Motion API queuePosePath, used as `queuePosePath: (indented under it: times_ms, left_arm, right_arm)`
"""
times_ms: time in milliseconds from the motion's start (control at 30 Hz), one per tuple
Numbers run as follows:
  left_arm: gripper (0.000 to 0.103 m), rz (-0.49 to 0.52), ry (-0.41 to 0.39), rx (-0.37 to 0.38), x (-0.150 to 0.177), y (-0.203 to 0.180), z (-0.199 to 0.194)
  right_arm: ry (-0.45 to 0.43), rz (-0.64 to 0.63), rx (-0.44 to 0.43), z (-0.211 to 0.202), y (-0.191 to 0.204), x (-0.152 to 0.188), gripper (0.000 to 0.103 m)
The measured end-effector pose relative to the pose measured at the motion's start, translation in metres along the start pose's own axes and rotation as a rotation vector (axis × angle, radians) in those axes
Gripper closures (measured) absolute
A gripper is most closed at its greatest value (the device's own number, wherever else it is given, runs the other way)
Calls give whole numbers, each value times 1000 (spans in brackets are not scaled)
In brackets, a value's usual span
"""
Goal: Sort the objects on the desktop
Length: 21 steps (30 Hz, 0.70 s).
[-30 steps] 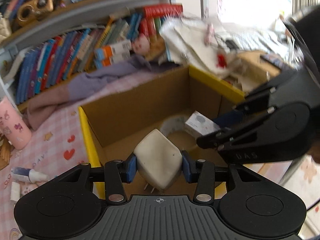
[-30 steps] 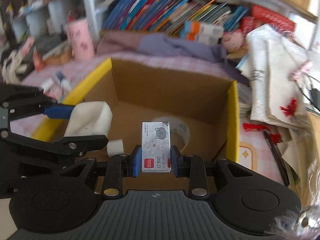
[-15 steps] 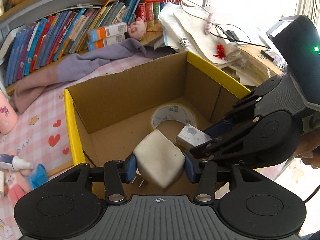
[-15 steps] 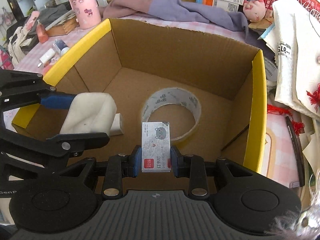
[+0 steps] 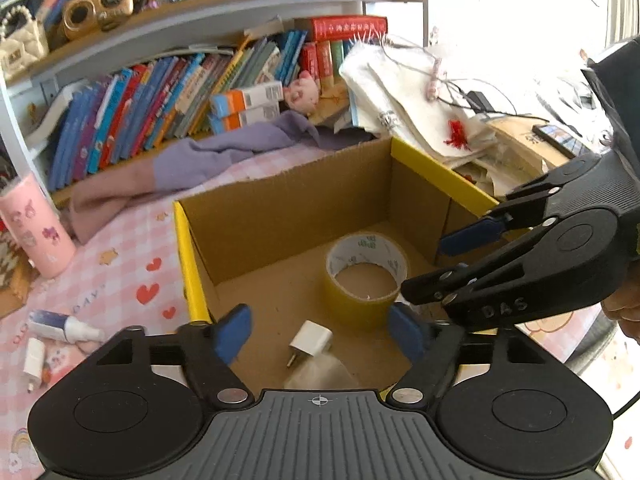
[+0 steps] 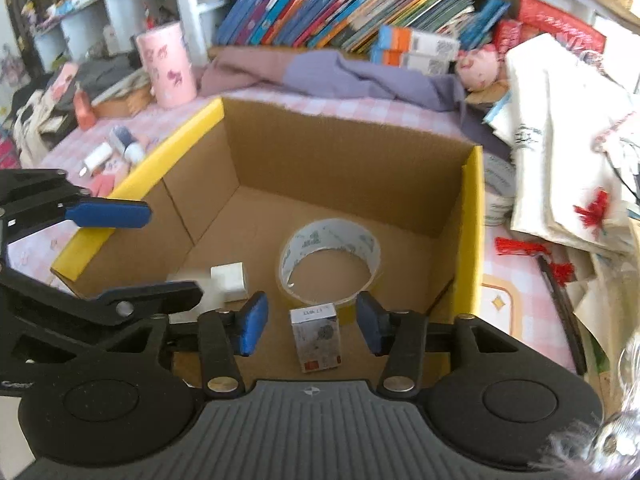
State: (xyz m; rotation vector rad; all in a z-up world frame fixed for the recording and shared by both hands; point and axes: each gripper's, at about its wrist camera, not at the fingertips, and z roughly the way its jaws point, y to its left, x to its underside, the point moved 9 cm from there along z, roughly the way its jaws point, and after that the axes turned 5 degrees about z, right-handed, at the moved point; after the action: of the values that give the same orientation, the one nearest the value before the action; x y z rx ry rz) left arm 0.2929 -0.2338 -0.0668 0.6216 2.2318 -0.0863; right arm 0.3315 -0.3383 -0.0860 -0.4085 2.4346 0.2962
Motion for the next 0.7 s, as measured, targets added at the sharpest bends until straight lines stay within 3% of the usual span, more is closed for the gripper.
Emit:
queuePosePath:
  times_ms: [500,700]
  left_arm:
    - [23,-36,-103,45,10,1,-57]
    - [22,-45,-124,18,25,9,-79]
  right_arm:
    - [-127,106,87,-58,17,14,54]
    - [-170,136,127,-78,30,26,54]
